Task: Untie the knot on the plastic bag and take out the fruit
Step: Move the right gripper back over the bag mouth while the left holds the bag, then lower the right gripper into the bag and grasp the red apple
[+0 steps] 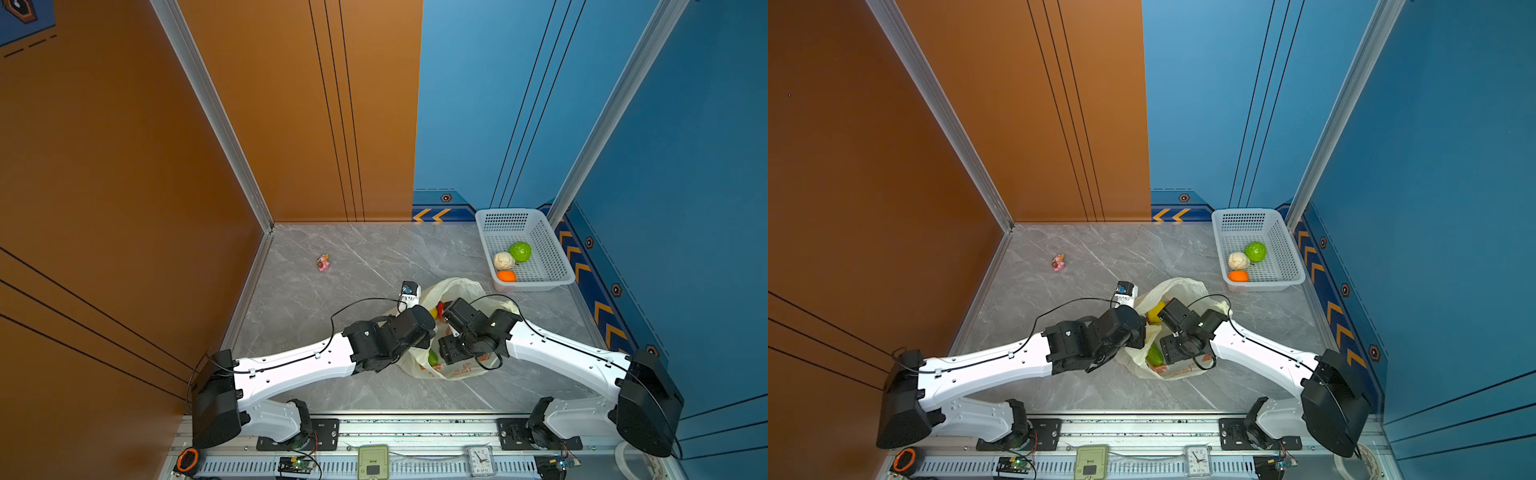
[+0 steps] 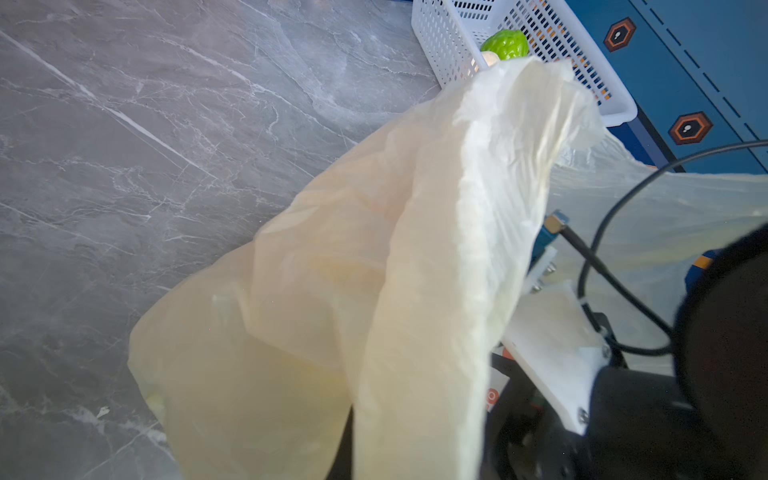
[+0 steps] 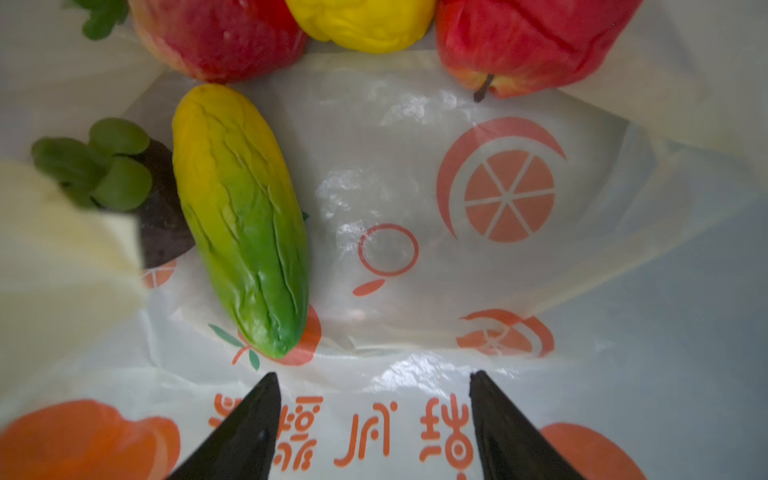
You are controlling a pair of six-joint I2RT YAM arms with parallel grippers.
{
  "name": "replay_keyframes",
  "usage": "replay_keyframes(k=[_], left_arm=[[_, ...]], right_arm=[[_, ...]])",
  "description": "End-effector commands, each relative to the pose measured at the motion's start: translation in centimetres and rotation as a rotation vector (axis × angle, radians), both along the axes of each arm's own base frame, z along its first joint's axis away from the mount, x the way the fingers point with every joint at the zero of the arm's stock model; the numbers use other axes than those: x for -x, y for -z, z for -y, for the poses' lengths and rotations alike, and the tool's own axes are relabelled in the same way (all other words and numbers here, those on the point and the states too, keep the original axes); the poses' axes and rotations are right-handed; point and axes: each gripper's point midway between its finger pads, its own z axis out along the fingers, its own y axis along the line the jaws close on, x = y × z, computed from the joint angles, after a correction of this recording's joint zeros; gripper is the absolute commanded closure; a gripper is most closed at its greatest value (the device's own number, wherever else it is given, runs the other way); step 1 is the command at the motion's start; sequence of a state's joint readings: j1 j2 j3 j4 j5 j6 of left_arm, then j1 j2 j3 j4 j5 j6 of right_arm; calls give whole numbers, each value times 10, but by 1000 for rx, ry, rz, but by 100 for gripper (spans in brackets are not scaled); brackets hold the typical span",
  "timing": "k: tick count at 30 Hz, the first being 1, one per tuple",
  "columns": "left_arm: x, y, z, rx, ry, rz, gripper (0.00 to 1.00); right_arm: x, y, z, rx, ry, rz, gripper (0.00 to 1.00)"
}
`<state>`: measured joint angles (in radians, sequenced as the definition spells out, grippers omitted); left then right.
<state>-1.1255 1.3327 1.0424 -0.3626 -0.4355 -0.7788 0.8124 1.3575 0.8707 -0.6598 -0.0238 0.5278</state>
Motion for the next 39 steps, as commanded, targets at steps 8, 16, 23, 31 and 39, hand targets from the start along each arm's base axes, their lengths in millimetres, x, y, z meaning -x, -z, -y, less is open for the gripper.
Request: replay_keyframes(k=[8, 16, 23, 31, 39], left_arm=[[7, 0, 4, 32, 29, -45, 100], [17, 19, 2, 0, 54, -79, 100], [18, 19, 5, -4, 72, -79, 100], [19, 17, 4, 0, 80, -75, 100], [20, 16, 3, 0, 83, -74, 100]], right_arm=[[-70, 10, -9, -239, 406, 132, 28], [-105, 7, -5, -402, 681, 154, 24], [-116, 2, -5, -391, 763, 185, 20], [-120, 9, 13, -284, 770, 242, 17], [-121, 9, 24, -219, 779, 280, 18]])
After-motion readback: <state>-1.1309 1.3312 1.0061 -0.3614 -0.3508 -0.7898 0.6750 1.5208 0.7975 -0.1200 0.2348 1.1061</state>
